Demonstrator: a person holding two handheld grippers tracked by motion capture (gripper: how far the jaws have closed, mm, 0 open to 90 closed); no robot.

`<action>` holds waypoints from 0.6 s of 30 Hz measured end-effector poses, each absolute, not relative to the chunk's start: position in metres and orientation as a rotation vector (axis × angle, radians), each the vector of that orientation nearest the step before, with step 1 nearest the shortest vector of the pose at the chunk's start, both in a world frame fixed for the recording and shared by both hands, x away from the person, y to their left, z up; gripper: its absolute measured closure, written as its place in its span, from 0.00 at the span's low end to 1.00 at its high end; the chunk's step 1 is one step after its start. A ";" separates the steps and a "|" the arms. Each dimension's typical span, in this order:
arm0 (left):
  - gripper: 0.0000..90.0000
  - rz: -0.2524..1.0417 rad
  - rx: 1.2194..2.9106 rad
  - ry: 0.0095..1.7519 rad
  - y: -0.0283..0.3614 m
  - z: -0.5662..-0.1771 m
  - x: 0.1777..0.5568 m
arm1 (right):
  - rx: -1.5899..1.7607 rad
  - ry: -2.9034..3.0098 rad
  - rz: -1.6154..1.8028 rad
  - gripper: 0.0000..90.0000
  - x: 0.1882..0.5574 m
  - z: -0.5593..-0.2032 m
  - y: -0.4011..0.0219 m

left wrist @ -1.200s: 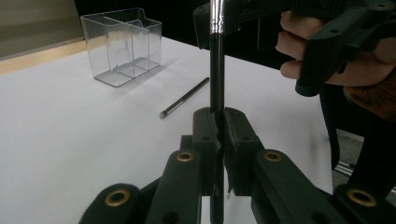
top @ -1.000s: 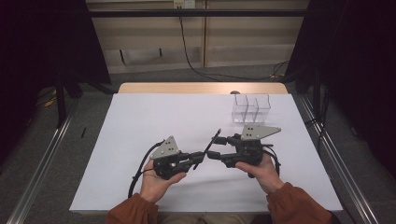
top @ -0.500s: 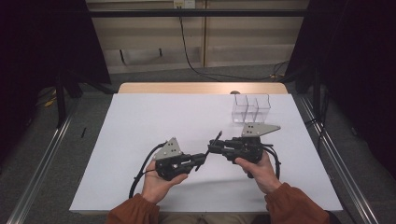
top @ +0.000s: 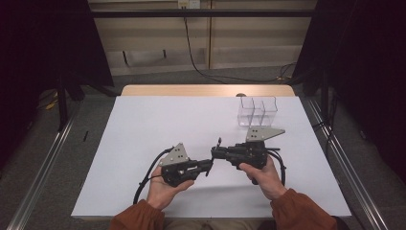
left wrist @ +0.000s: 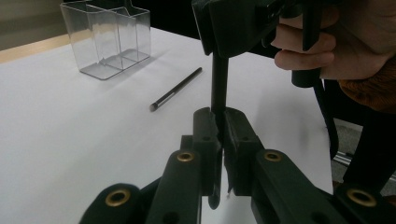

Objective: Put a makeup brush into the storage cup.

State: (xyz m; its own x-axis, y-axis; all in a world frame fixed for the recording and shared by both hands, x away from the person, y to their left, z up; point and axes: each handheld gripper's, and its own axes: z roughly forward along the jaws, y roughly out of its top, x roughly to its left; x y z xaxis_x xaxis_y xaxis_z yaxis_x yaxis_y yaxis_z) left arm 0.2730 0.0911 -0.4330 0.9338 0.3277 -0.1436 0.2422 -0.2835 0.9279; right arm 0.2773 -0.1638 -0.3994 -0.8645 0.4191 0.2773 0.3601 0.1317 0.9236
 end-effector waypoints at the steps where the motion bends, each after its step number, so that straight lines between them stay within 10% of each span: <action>1: 0.94 0.085 1.874 0.415 0.091 -0.433 0.273 | 0.800 2.326 1.876 0.94 0.277 -0.399 -0.164; 18: 0.78 0.098 1.851 0.449 0.093 -0.436 0.273 | 0.784 2.310 1.880 0.94 0.275 -0.396 -0.165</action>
State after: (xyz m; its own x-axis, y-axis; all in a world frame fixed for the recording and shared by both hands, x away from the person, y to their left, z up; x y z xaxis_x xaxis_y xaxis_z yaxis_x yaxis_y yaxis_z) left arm 0.2728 0.0927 -0.4357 0.9229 0.3521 -0.1559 0.2554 -0.2568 0.9321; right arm 0.2747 -0.1647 -0.3962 -0.8686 0.4192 0.2643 0.3440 0.1261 0.9305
